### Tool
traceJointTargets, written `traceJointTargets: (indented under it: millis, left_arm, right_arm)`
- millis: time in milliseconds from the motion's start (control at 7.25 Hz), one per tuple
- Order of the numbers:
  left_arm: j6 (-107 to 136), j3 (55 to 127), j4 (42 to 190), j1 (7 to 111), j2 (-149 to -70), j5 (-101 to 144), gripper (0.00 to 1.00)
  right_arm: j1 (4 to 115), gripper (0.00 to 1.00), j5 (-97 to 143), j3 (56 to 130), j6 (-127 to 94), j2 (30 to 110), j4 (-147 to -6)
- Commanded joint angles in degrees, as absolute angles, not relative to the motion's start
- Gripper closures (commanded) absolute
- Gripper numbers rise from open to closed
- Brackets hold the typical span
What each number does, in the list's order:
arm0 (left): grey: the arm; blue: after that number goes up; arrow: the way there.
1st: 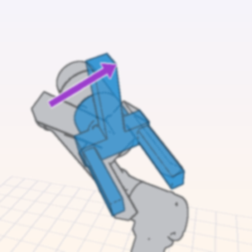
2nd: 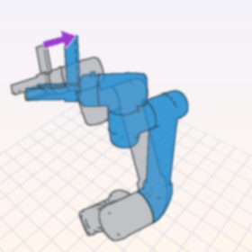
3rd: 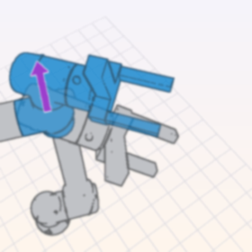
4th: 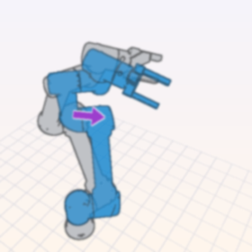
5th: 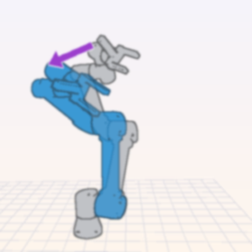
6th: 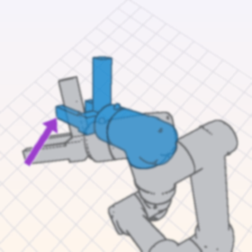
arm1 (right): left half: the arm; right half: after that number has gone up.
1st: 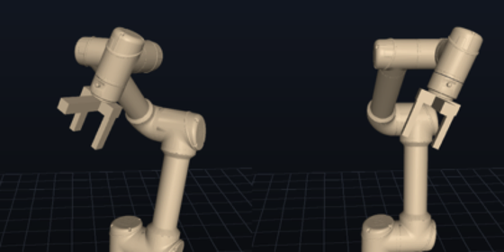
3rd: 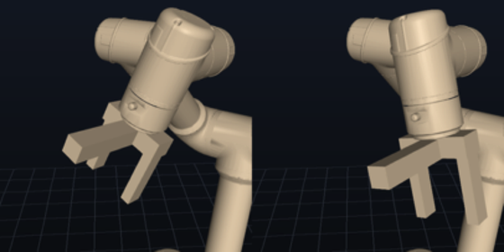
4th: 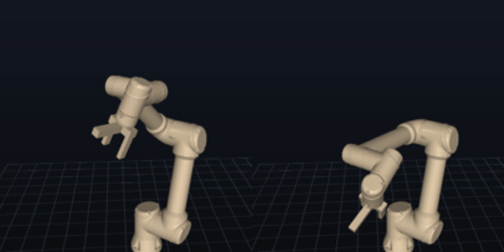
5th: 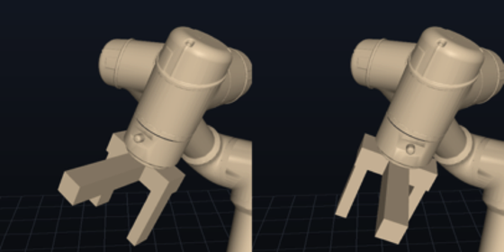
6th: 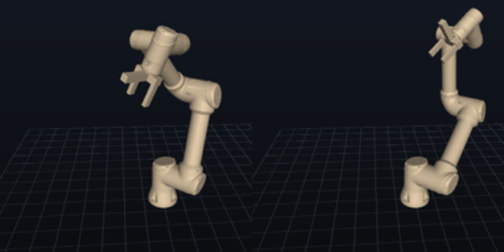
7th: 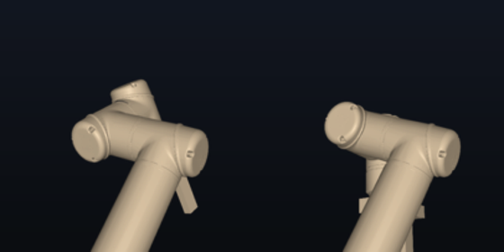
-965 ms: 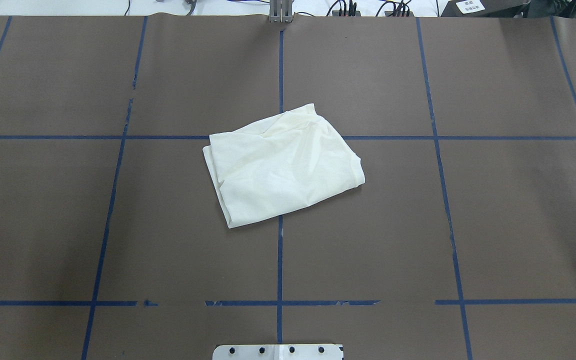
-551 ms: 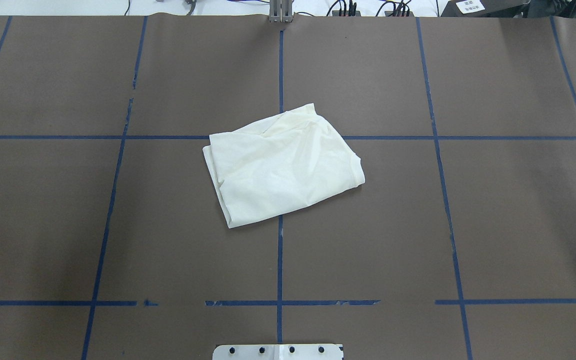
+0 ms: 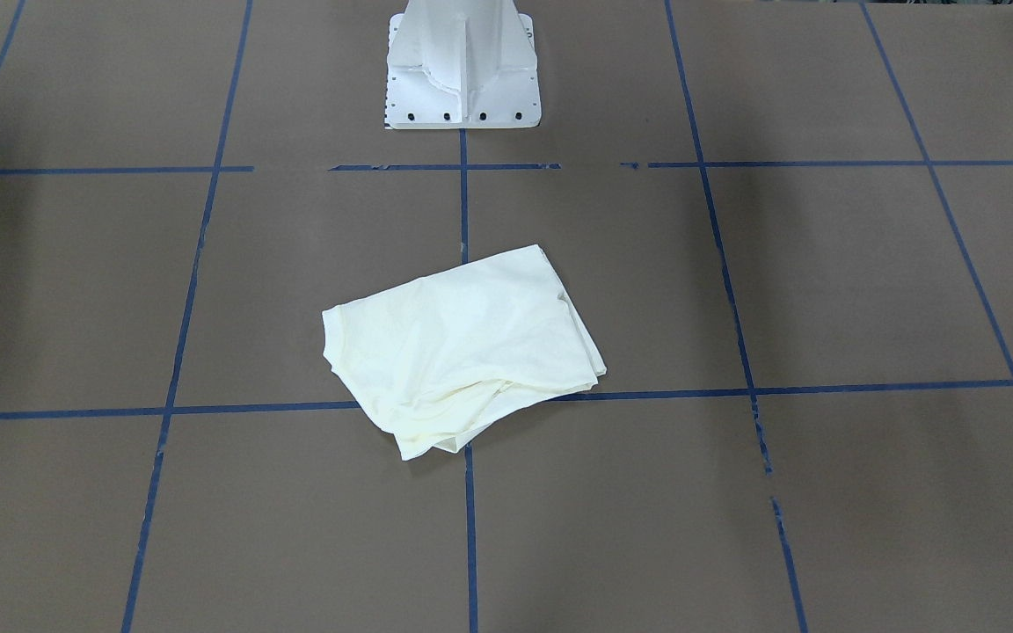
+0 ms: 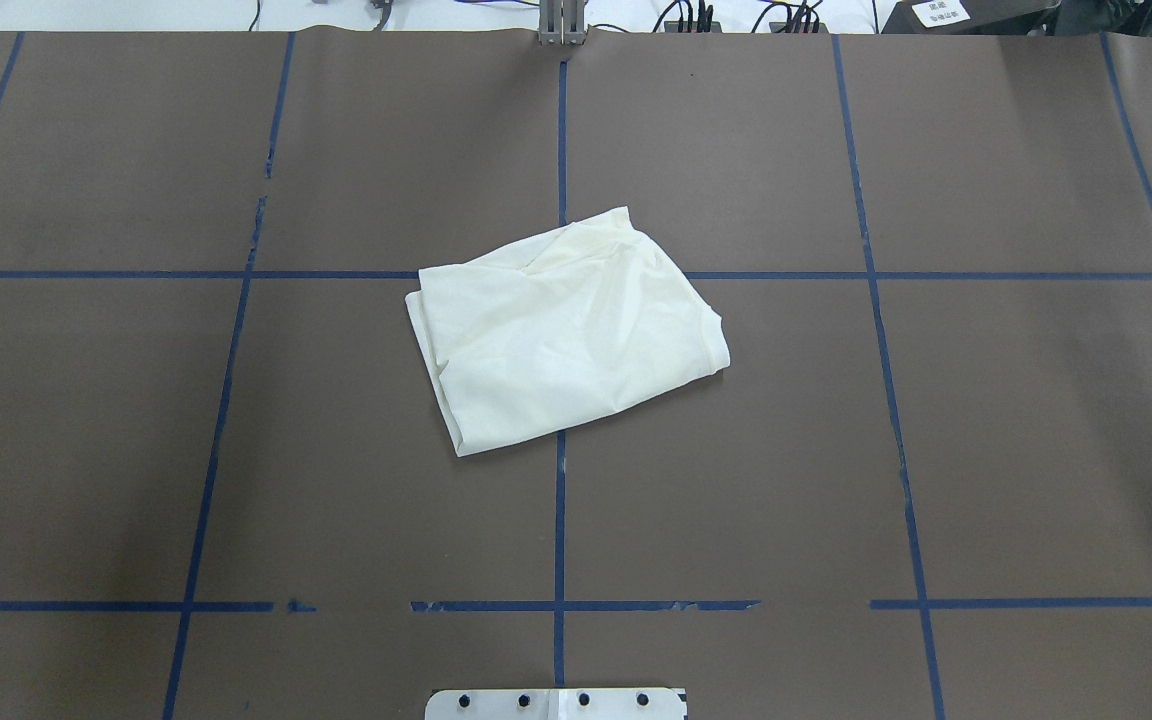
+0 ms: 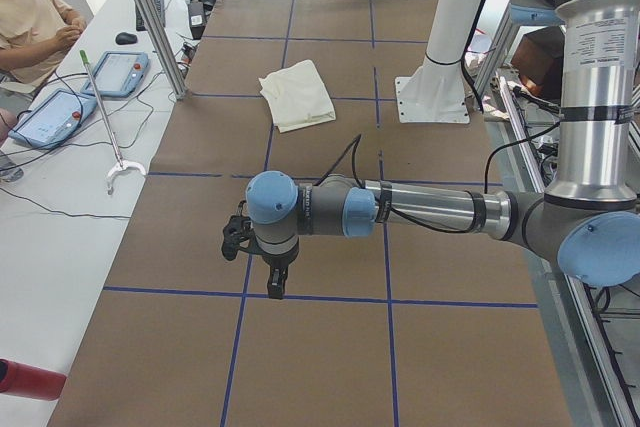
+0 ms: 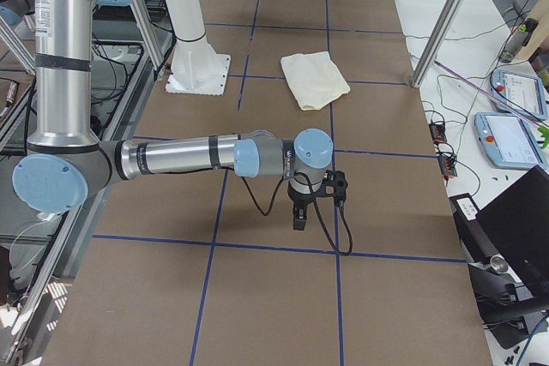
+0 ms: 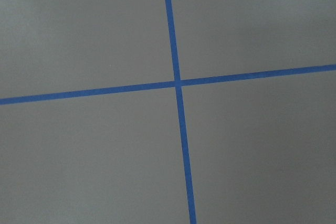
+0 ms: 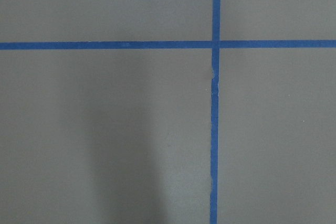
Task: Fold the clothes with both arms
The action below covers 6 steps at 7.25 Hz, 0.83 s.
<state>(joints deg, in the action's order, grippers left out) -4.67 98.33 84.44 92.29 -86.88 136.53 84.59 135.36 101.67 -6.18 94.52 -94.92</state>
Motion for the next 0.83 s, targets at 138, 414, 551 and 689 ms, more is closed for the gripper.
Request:
traceJointTargets:
  millis: [138,414,551,689]
  left_arm:
    - [-4.9,98.4,83.3,92.2,-86.7,136.6,0.0]
    - [-4.9,98.5,83.4,92.2,-86.9,136.9,0.0]
    - [-4.9,98.4,83.4,92.2,-87.3,137.0,0.0]
    - [-4.7,98.3,83.4,92.1,-87.4,137.2,0.0]
  right_arm:
    - [84.6,0.0,129.7,102.1,-5.5,94.3,-94.9]
    - [84.6,0.0,130.4,102.2,-5.6,94.6,-94.9]
    - [84.6,0.0,130.4,102.0,-5.6,94.6,-95.0]
    - [84.6,0.0,130.3,101.7,-5.7,94.6,-95.0]
